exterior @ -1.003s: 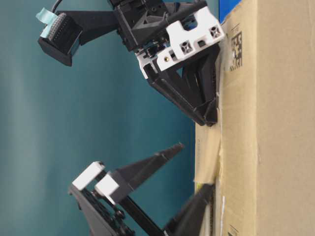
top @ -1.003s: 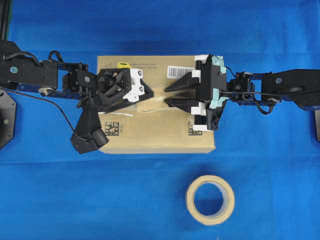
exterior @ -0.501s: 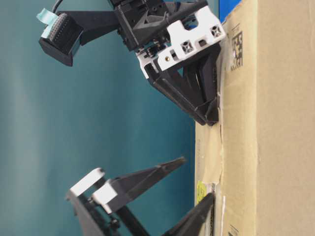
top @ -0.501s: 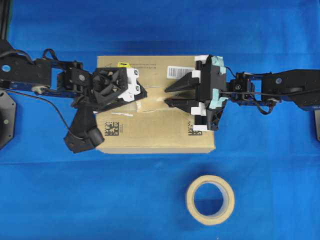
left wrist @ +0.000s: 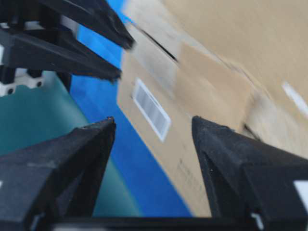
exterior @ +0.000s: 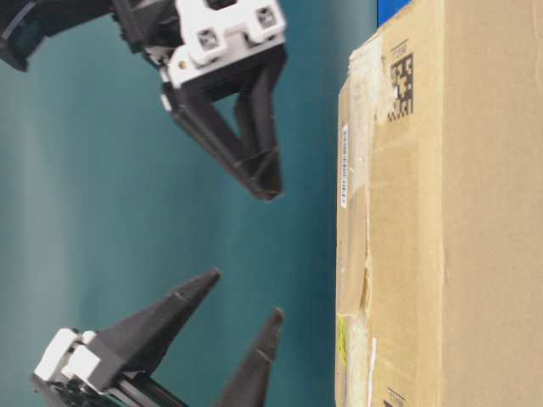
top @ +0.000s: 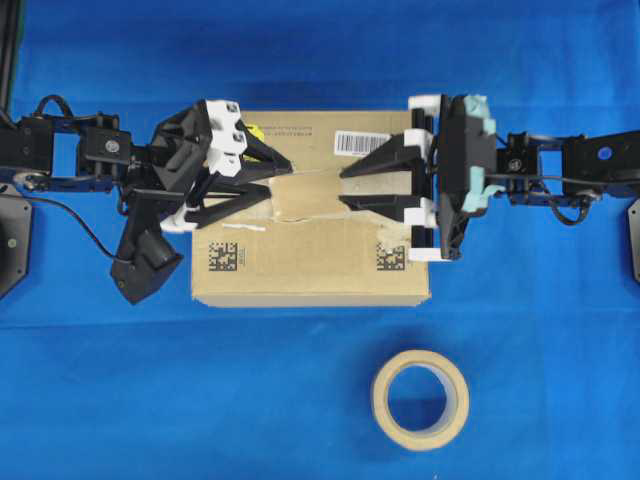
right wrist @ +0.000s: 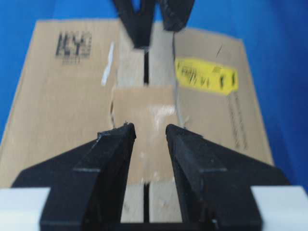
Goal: Apply tape along the seams of the closed cardboard box to seal it securely.
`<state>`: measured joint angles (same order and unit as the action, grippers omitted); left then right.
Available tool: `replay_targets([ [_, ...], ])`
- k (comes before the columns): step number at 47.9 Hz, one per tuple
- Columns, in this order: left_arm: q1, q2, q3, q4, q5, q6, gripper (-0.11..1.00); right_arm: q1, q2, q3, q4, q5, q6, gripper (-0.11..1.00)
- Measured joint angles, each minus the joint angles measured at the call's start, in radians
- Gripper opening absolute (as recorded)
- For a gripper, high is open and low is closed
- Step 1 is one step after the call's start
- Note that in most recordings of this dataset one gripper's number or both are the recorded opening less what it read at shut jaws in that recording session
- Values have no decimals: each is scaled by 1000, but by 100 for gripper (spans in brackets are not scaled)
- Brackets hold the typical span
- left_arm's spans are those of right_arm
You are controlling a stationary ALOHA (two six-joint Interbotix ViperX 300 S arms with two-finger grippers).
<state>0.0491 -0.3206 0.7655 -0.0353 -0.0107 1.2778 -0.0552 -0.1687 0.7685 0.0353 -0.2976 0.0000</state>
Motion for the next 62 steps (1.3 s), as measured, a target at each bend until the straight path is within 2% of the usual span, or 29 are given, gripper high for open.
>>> replay_targets([
  [6, -12, 0, 0, 0, -38, -219, 34, -2, 0, 0, 0, -54, -2, 36],
  [11, -23, 2, 0, 0, -52, -397, 10, -12, 0, -2, 0, -95, -6, 9],
  [13, -28, 2, 0, 0, -60, -448, 2, -17, 3, -3, 0, -104, -6, 0],
  [19, -32, 17, 2, 0, -95, -578, -1, -25, 28, -20, -2, -115, -15, -1],
  [26, -32, 54, 2, 0, -144, -646, -1, -26, 77, -49, -3, -117, -17, -1],
  [34, -29, 110, 2, 0, -181, -672, -1, -37, 141, -89, -5, -129, -17, -1],
  [43, 2, 176, 2, 0, -230, -746, -1, -41, 225, -130, -5, -135, -17, -1],
  [62, 38, 225, 51, 0, -255, -917, -1, -41, 270, -127, -2, -137, 2, -1],
])
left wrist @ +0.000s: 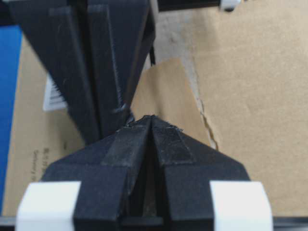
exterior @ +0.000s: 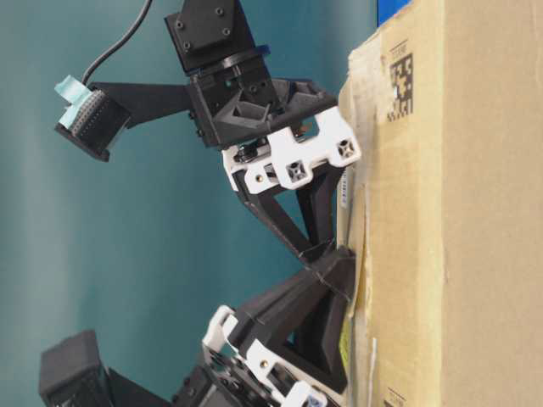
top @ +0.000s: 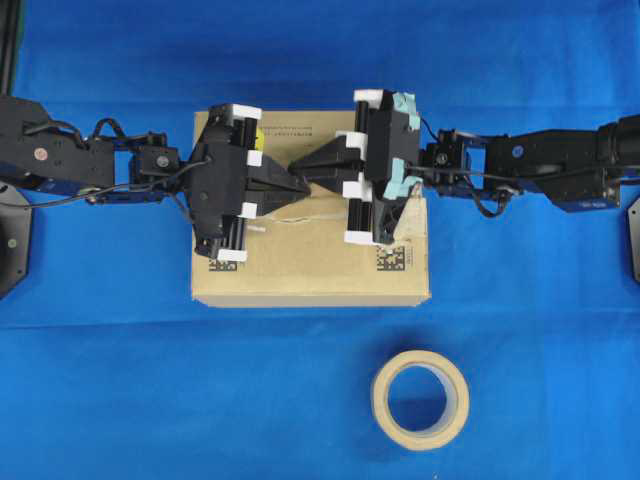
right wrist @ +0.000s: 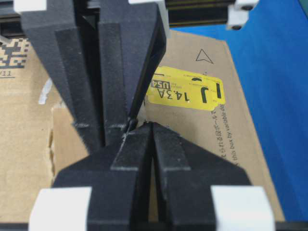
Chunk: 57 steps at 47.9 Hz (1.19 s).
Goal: Apply tape along the seams of the closed cardboard box to seal it securely.
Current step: 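Smooth the tape along the seam with both grippers pressing toward each other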
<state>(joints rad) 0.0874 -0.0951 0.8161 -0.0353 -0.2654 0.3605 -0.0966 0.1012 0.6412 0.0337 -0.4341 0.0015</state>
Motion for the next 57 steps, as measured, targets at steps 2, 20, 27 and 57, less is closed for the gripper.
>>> replay_targets([
  [2, 3, 0, 11, -2, -2, -15, -1, 5, 0, 6, 3, 0, 3, -1],
  [20, 32, -12, 118, 0, -44, -153, -1, 23, 0, 75, 64, 5, 6, -1],
  [27, 35, -38, 158, 0, -49, -193, -1, 23, -21, 103, 74, 11, 6, -1],
  [57, -5, -123, 155, 0, -41, -155, -1, 31, -181, 161, 92, 20, -18, -1],
])
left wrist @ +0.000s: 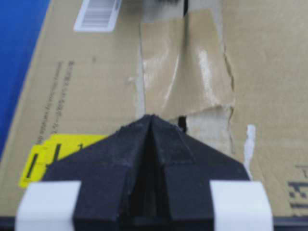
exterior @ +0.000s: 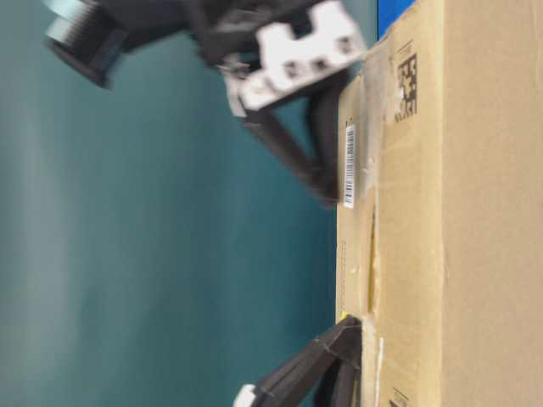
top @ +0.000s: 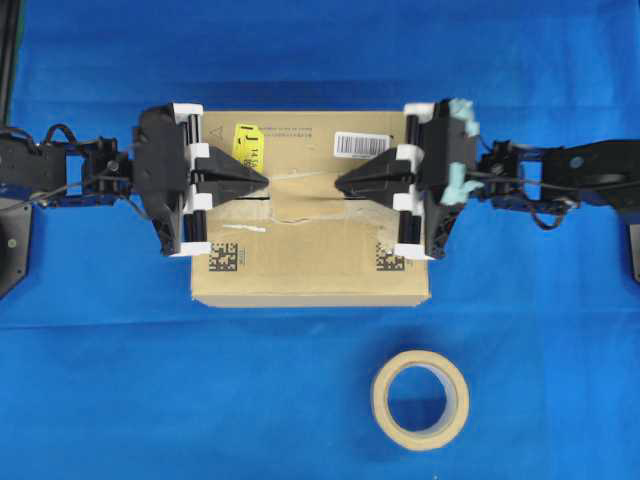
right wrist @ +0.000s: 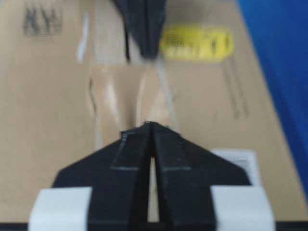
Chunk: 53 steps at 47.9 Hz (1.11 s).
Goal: Apply tape along the seams of the closed cardboard box to seal it securely.
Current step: 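Smooth the tape along the seam with both grippers pressing toward each other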
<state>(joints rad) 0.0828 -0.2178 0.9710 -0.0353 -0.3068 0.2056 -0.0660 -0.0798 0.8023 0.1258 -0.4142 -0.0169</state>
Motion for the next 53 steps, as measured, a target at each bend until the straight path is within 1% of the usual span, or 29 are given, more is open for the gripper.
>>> replay_targets([
  [3, -18, -23, -18, 0, 0, 25, -1, 2, -29, -5, -2, 0, -9, -1],
  [7, -40, -44, -52, -2, 0, 35, -1, 0, -41, -17, -2, -2, -18, -1],
  [12, -44, -37, -81, 0, -5, 41, -1, 0, -29, -38, -3, -5, -18, -1],
  [21, -48, 41, -126, -2, -12, 46, -1, -3, 57, -95, -3, -6, -20, -1],
  [32, -48, 126, -144, 0, -12, 41, -1, -8, 169, -166, -3, -6, -21, -1],
  [40, -48, 146, -146, 0, -14, 12, -1, 5, 221, -190, -2, -6, -18, -1],
  [44, -48, 155, -133, 0, -21, -17, -1, 9, 235, -193, 5, -8, -11, -1],
  [49, -51, 158, -104, 0, -32, -51, -1, 17, 244, -189, 29, -14, -9, -1],
  [53, -54, 153, -81, 0, -44, -57, -1, 25, 245, -173, 48, -23, -11, -1],
])
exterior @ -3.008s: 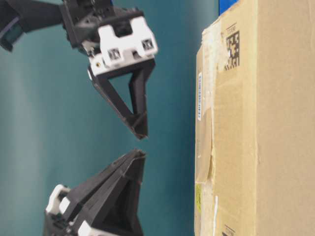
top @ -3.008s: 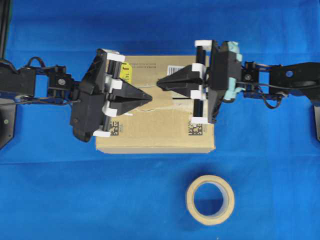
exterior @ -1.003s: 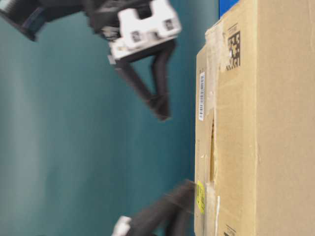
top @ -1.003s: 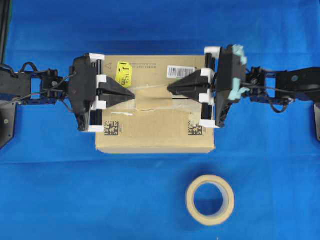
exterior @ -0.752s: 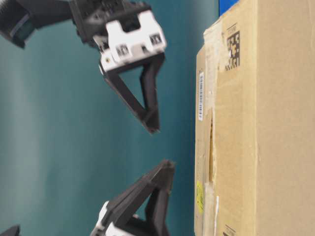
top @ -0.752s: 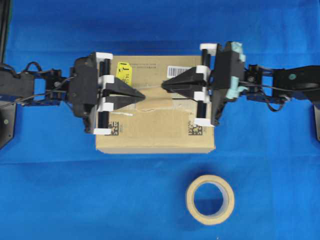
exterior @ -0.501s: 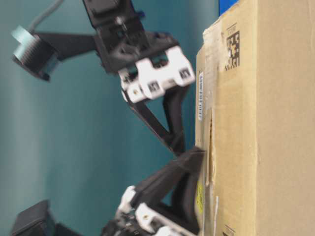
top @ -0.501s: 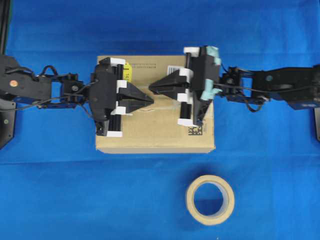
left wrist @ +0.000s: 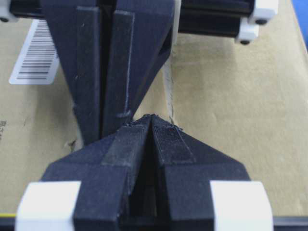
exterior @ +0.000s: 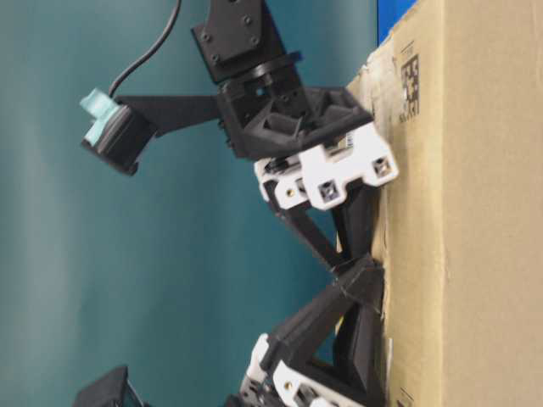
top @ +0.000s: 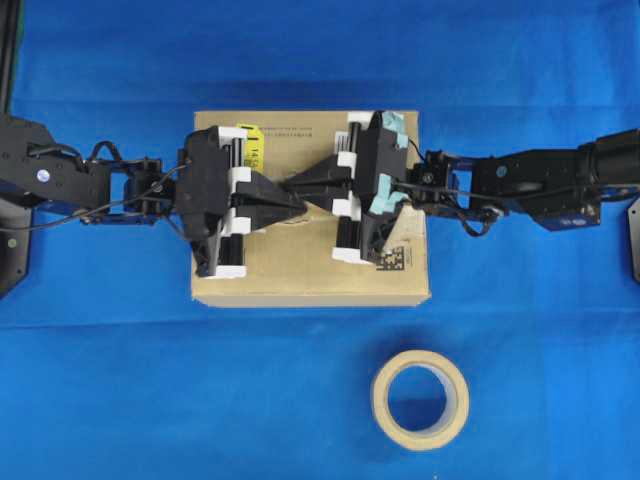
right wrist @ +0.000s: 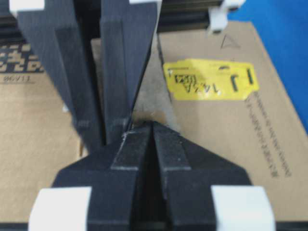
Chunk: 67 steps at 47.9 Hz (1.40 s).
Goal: Apply tape along the seams of the closed cardboard box to seal it securely.
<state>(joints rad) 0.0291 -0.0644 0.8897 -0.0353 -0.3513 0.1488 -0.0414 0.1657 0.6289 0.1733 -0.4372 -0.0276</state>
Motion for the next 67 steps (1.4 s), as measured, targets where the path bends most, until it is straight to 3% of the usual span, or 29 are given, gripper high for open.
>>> replay_targets([
  [23, -3, -46, 83, -2, -5, -64, -1, 55, -72, 140, 104, -20, 6, -1],
  [44, -2, -83, 107, -2, 2, -81, -1, 86, -137, 213, 140, -49, -6, -1],
  [67, -3, -437, 170, 0, 137, -72, -1, 91, -509, 331, 141, -18, -114, -1],
])
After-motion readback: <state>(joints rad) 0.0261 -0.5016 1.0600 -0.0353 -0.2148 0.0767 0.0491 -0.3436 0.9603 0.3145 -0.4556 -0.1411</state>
